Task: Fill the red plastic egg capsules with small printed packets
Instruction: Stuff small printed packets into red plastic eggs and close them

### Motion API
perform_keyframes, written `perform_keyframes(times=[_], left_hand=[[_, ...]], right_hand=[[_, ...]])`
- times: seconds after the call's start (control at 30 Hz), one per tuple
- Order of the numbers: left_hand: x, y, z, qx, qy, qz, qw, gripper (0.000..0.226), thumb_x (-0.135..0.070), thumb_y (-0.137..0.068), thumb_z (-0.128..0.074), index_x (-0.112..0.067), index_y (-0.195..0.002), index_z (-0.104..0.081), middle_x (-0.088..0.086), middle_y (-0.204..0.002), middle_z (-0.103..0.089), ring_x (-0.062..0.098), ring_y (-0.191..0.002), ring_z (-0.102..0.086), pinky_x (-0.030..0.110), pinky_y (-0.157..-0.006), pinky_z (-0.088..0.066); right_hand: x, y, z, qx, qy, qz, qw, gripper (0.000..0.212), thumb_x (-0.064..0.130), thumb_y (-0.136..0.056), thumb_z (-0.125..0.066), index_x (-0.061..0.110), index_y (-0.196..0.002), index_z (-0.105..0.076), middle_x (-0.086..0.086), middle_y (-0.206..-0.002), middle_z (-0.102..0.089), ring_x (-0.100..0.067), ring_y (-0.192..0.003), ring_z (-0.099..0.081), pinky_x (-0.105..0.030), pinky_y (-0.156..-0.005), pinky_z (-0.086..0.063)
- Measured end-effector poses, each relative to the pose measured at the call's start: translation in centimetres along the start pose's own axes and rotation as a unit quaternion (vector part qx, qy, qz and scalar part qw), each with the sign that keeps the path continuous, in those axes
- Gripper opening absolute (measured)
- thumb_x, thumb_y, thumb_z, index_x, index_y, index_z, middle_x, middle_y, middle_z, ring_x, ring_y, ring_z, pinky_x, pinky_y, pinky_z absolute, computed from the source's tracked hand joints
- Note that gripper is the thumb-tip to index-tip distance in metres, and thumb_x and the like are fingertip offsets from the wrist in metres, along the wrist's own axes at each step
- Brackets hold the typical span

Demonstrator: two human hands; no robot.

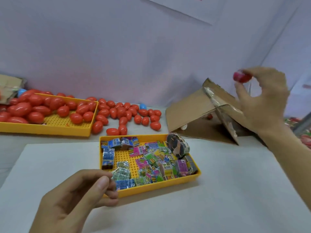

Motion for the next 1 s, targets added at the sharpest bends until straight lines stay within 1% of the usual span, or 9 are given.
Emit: perform_keyframes(times=[0.1, 0.2, 0.3, 0.4, 0.47, 0.6, 0.73, 0.83, 1.0], left_hand=[[0.3, 0.0, -0.1, 0.016, 0.006, 0.004, 1.0, 0.017, -0.018, -0.068, -0.065, -0.012, -0.077, -0.078, 0.021, -0.067, -0.069, 0.037, -0.061, -0.07, 0.036, -0.051, -0.06], [0.0, -0.2, 0.1, 0.008, -0.002, -0.011, 1.0, 0.017, -0.019, -0.068, -0.064, -0.014, -0.076, -0.077, 0.02, -0.068, -0.07, 0.033, -0.06, -0.071, 0.036, -0.052, -0.061], [-0.2, -0.9, 0.6, 0.006, -0.029, -0.024, 0.999, 0.011, -0.022, -0.072, -0.073, -0.015, -0.079, -0.076, 0.018, -0.07, -0.07, 0.031, -0.06, -0.07, 0.036, -0.052, -0.06], [-1.1, -1.8, 1.9, -0.01, -0.111, -0.058, 0.992, 0.008, -0.025, -0.078, -0.078, -0.024, -0.085, -0.074, 0.009, -0.077, -0.071, 0.022, -0.065, -0.069, 0.03, -0.055, -0.057], [-1.9, -3.2, 3.3, -0.024, -0.22, -0.128, 0.967, 0.014, -0.026, -0.083, -0.073, -0.029, -0.097, -0.072, -0.003, -0.085, -0.071, 0.015, -0.078, -0.069, 0.023, -0.062, -0.056], [-3.0, -8.7, 6.4, -0.08, -0.42, -0.223, 0.876, 0.031, -0.006, -0.087, -0.072, -0.015, -0.116, -0.066, -0.002, -0.106, -0.065, 0.009, -0.096, -0.062, 0.014, -0.079, -0.051], [-2.3, -16.5, 7.5, -0.066, -0.573, -0.183, 0.796, 0.024, -0.005, -0.083, -0.071, -0.005, -0.107, -0.072, 0.01, -0.107, -0.067, 0.027, -0.104, -0.06, 0.028, -0.088, -0.044], [-0.5, -20.3, 6.2, 0.002, -0.672, -0.134, 0.728, 0.024, -0.009, -0.083, -0.069, -0.004, -0.107, -0.071, 0.015, -0.11, -0.065, 0.033, -0.103, -0.058, 0.038, -0.084, -0.047], [0.9, -22.8, 5.4, -0.023, -0.73, -0.062, 0.681, 0.013, -0.005, -0.085, -0.065, -0.002, -0.097, -0.068, 0.021, -0.116, -0.053, 0.04, -0.096, -0.057, 0.041, -0.074, -0.044]], right_hand=[[-3.6, -0.3, -0.6, 0.121, 0.03, -0.174, 0.977, 0.037, 0.018, -0.089, -0.061, 0.023, -0.126, -0.066, -0.011, -0.139, -0.046, -0.027, -0.133, -0.037, -0.036, -0.113, -0.029], [0.0, 2.5, -0.5, 0.083, -0.114, -0.167, 0.976, 0.027, 0.012, -0.089, -0.061, 0.032, -0.105, -0.072, 0.006, -0.118, -0.063, -0.011, -0.114, -0.056, -0.039, -0.099, -0.048], [6.4, 8.2, -1.5, 0.114, -0.376, -0.198, 0.898, 0.026, 0.008, -0.086, -0.063, 0.031, -0.087, -0.076, 0.007, -0.086, -0.076, -0.011, -0.082, -0.069, -0.024, -0.071, -0.055], [13.6, 13.8, -1.1, 0.156, -0.523, -0.164, 0.822, 0.016, 0.017, -0.083, -0.066, 0.028, -0.09, -0.076, 0.002, -0.081, -0.075, -0.014, -0.071, -0.069, -0.019, -0.063, -0.054], [15.9, 16.7, -2.1, 0.195, -0.545, -0.126, 0.806, 0.014, 0.012, -0.084, -0.069, 0.025, -0.085, -0.076, 0.004, -0.077, -0.073, -0.013, -0.073, -0.069, -0.017, -0.065, -0.051], [17.6, 21.0, -7.6, 0.412, -0.355, -0.109, 0.832, 0.062, -0.005, -0.073, -0.078, 0.041, -0.039, -0.053, 0.028, -0.035, -0.047, 0.015, -0.042, -0.053, -0.02, -0.063, -0.041], [18.1, 20.2, -2.6, 0.207, -0.561, -0.079, 0.798, 0.01, 0.004, -0.082, -0.067, 0.011, -0.082, -0.074, 0.007, -0.072, -0.07, -0.02, -0.066, -0.065, -0.034, -0.056, -0.049], [17.4, 20.3, -2.5, 0.19, -0.56, -0.096, 0.8, 0.016, 0.002, -0.079, -0.063, 0.013, -0.085, -0.074, 0.009, -0.073, -0.069, -0.021, -0.066, -0.064, -0.034, -0.056, -0.05], [15.9, 20.1, -2.9, 0.176, -0.54, -0.148, 0.81, 0.018, 0.001, -0.08, -0.064, 0.015, -0.086, -0.074, 0.008, -0.074, -0.069, -0.019, -0.069, -0.066, -0.033, -0.058, -0.052]])
Point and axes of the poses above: each hand's wrist, its own y-axis away from the middle knuckle, its own z-axis out of the back of the hand, x = y × z, the point moved 4 cm from there along -y, towards the middle knuckle
